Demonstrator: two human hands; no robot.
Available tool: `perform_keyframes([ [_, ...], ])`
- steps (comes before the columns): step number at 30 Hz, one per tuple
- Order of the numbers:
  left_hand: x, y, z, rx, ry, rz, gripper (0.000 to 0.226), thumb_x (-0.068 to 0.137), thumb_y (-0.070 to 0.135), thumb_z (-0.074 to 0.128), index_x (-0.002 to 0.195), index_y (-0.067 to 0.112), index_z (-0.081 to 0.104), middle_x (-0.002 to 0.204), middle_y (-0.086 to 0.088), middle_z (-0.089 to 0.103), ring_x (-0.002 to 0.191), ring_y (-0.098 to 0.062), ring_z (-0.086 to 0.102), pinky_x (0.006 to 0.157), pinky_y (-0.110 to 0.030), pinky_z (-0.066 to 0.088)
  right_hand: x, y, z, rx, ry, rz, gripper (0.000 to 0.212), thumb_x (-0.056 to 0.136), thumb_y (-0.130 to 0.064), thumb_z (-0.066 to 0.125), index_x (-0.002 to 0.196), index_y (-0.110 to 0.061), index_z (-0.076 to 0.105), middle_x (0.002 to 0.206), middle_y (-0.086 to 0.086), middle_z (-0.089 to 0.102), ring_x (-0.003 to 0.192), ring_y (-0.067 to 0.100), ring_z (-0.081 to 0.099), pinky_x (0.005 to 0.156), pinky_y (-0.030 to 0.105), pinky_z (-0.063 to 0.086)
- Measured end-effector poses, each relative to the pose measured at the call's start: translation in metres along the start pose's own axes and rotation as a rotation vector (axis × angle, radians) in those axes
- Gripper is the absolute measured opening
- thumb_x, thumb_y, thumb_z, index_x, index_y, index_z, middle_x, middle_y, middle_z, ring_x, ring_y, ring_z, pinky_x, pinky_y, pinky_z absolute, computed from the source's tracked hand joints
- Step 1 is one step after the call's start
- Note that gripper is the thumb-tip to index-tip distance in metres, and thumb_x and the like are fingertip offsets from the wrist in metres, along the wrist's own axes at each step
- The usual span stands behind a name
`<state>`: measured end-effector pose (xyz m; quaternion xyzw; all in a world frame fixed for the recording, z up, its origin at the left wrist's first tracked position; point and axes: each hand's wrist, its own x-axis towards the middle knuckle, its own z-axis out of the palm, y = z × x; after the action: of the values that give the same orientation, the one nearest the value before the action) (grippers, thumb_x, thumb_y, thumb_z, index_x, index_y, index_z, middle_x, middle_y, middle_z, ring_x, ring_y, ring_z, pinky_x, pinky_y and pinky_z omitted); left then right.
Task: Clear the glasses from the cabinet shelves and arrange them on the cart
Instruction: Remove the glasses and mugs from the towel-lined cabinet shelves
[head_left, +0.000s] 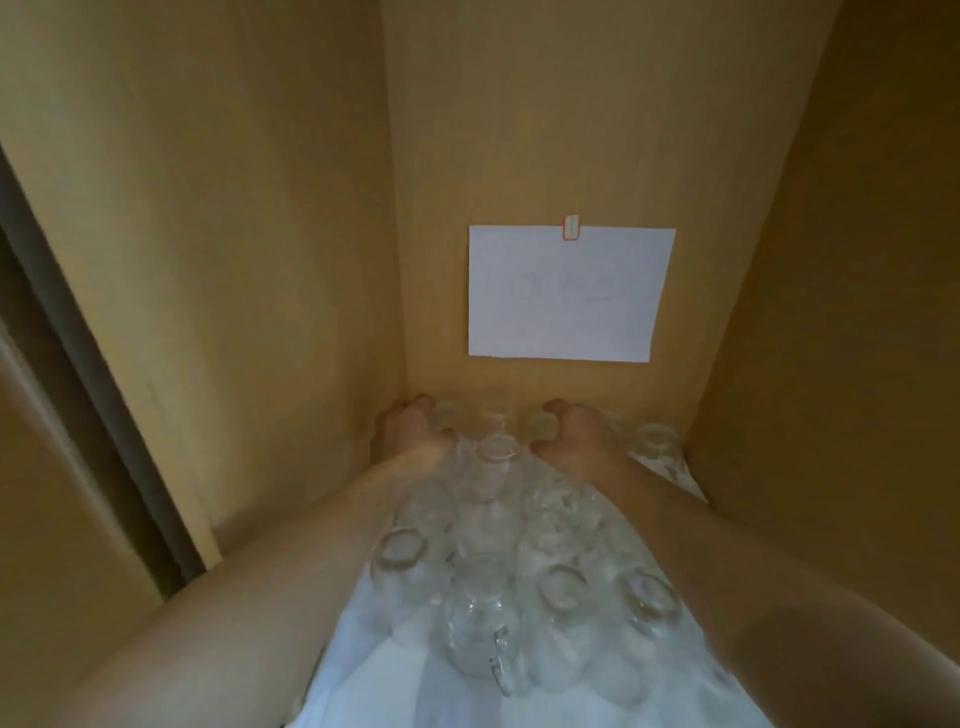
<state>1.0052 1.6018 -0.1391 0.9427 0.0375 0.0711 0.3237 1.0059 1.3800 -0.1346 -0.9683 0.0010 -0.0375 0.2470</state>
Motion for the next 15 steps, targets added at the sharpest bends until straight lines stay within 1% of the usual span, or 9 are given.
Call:
perform_keyframes([
  [2,0.013,0.0,0.003,0.017,0.0,-0.023,0.036,0.082,0.033,0.069,0.115,0.018,0.066,0.114,-0.007,0.068,0.107,-0.029,0.063,0.088,-0.04,0.056,0.015,0.003,0.003,0.023,-0.028,-0.016,0.066,0.085,-0.037,0.074,0.144,-0.02,0.051,0.136,0.008,0.061,0.122,0.028,0.059,0.09,0.029,0.048],
  [4,0.025,0.003,0.007,-0.004,-0.008,-0.041,0.048,0.079,0.031,0.072,0.124,0.018,0.063,0.119,-0.008,0.067,0.112,-0.03,0.062,0.091,-0.04,0.055,0.028,0.003,0.008,0.026,-0.044,-0.027,0.064,0.084,-0.036,0.075,0.141,-0.018,0.053,0.133,0.008,0.063,0.119,0.027,0.061,0.086,0.027,0.049],
  [6,0.038,0.004,0.013,-0.006,-0.015,-0.051,0.059,0.078,0.033,0.075,0.132,0.018,0.059,0.125,-0.008,0.065,0.116,-0.029,0.061,0.095,-0.04,0.054,0.042,0.002,0.013,0.031,-0.059,-0.027,0.066,0.084,-0.038,0.075,0.142,-0.017,0.053,0.134,0.008,0.064,0.121,0.027,0.06,0.091,0.028,0.049],
  [9,0.063,0.004,0.028,0.028,-0.042,-0.046,0.061,0.082,0.031,0.073,0.138,0.015,0.054,0.131,-0.013,0.06,0.119,-0.031,0.058,0.096,-0.04,0.054,0.066,-0.001,0.023,0.068,-0.091,-0.019,0.071,0.085,-0.039,0.076,0.145,-0.014,0.05,0.137,0.01,0.061,0.124,0.028,0.058,0.094,0.029,0.048],
  [11,0.08,0.001,0.039,0.081,-0.072,-0.043,0.061,0.083,0.031,0.073,0.138,0.013,0.052,0.132,-0.014,0.058,0.121,-0.033,0.056,0.096,-0.042,0.053,0.081,-0.004,0.03,0.092,-0.101,-0.002,0.073,0.084,-0.041,0.077,0.146,-0.012,0.049,0.138,0.011,0.06,0.126,0.028,0.058,0.095,0.029,0.047],
  [13,0.094,-0.002,0.05,0.168,-0.113,-0.037,0.064,0.082,0.034,0.075,0.137,0.012,0.05,0.133,-0.015,0.056,0.124,-0.034,0.053,0.098,-0.043,0.051,0.095,-0.006,0.038,0.107,-0.103,0.006,0.074,0.084,-0.042,0.076,0.146,-0.012,0.049,0.139,0.011,0.06,0.127,0.028,0.057,0.097,0.029,0.046],
  [15,0.107,-0.006,0.06,0.216,-0.153,-0.056,0.064,0.081,0.037,0.076,0.134,0.012,0.049,0.132,-0.014,0.053,0.123,-0.034,0.051,0.099,-0.044,0.049,0.108,-0.009,0.047,0.11,-0.123,0.014,0.075,0.084,-0.044,0.076,0.146,-0.012,0.048,0.14,0.012,0.059,0.128,0.028,0.056,0.099,0.031,0.045],
])
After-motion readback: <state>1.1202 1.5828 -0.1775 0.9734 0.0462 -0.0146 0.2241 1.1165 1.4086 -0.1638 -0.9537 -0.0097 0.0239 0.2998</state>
